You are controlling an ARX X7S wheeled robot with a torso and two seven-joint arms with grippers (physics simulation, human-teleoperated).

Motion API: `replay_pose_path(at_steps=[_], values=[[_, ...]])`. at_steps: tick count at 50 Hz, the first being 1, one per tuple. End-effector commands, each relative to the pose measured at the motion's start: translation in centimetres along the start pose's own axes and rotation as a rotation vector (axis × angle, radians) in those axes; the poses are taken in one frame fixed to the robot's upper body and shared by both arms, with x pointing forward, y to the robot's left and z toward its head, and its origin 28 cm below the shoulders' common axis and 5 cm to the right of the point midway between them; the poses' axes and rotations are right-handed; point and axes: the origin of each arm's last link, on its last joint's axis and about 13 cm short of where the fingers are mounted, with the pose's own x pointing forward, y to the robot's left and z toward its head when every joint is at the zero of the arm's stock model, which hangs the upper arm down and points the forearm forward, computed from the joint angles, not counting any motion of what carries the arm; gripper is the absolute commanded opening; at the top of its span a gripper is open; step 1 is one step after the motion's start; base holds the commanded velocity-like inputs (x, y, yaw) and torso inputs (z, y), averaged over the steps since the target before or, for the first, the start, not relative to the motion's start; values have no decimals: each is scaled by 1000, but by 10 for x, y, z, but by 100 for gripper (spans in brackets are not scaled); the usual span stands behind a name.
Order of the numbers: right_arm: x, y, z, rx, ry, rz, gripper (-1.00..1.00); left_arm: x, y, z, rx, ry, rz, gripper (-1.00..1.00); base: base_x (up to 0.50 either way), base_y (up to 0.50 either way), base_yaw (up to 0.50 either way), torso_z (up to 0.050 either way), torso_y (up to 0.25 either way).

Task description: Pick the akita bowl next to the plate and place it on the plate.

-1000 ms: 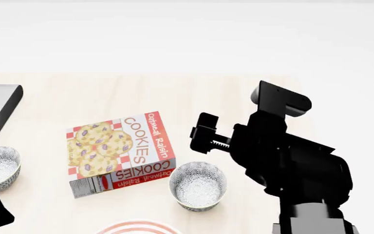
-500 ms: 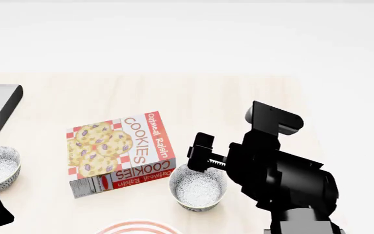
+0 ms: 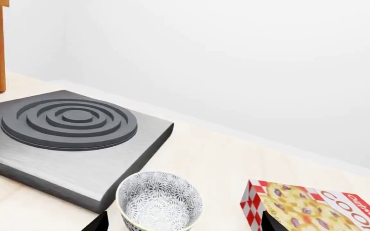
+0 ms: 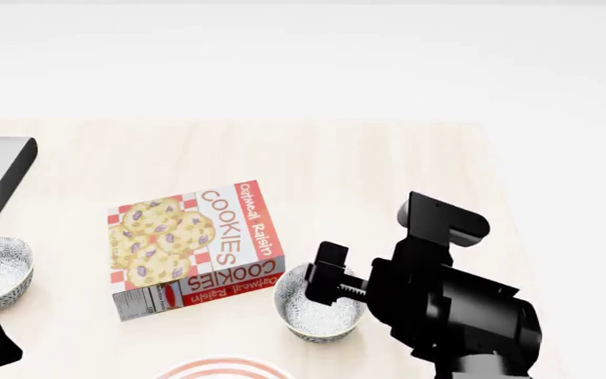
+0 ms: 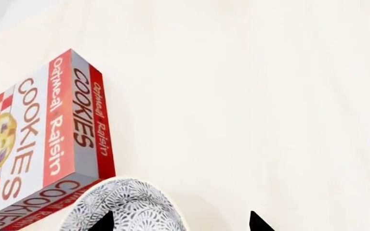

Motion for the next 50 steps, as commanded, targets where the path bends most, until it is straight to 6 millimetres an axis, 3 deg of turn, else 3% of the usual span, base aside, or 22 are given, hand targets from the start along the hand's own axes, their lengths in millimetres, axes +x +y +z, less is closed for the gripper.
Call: replay_pose_path(at_steps=[1, 50], values=[[1, -3, -6, 9, 19, -4, 100, 0, 0, -1, 0, 0, 0, 100, 0, 0, 0, 0, 0], [4, -6, -19, 45, 79, 15, 100, 0, -1, 1, 4, -4, -2, 100, 0, 0, 0, 0, 0]])
